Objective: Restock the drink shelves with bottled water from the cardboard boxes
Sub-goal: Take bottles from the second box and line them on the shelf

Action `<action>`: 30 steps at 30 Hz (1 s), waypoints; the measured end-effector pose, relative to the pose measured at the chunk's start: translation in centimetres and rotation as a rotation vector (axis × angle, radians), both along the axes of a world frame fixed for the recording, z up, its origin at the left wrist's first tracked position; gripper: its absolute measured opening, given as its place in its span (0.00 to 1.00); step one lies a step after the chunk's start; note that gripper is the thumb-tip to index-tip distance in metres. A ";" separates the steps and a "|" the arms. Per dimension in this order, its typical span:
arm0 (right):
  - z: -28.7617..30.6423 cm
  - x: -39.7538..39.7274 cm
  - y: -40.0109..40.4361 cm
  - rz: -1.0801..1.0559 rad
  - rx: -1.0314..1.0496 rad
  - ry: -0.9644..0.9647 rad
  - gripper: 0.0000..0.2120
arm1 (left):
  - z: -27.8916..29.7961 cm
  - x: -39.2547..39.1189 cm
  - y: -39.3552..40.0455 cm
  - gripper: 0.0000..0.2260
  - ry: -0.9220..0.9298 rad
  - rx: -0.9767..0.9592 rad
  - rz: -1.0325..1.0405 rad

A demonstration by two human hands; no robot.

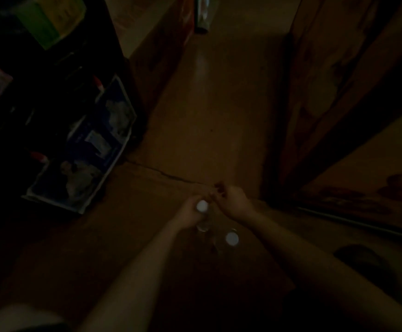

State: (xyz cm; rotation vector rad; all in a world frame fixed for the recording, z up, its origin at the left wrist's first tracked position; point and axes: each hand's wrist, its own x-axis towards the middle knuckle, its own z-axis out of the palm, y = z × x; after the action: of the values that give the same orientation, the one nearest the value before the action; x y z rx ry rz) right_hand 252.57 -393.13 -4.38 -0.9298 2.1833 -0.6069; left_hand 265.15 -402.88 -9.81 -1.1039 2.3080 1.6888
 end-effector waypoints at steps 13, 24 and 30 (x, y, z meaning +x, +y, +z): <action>8.7 0.2 -2.6 0.247 0.140 -0.134 0.35 | 12.9 3.8 -5.2 0.15 0.133 -0.051 0.203; 35.6 6.3 -8.8 0.260 -0.120 -0.382 0.37 | 46.3 7.0 -11.0 0.18 0.381 -0.075 0.519; 50.5 10.3 -12.2 0.261 -0.238 -0.238 0.38 | 63.0 10.2 -11.9 0.19 0.461 -0.098 0.690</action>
State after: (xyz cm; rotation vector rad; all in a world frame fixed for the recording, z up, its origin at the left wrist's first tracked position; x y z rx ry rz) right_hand 262.83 -405.37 46.12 -1.1794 1.7704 -0.8155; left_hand 275.32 -414.81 53.19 -1.8664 2.4435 2.2759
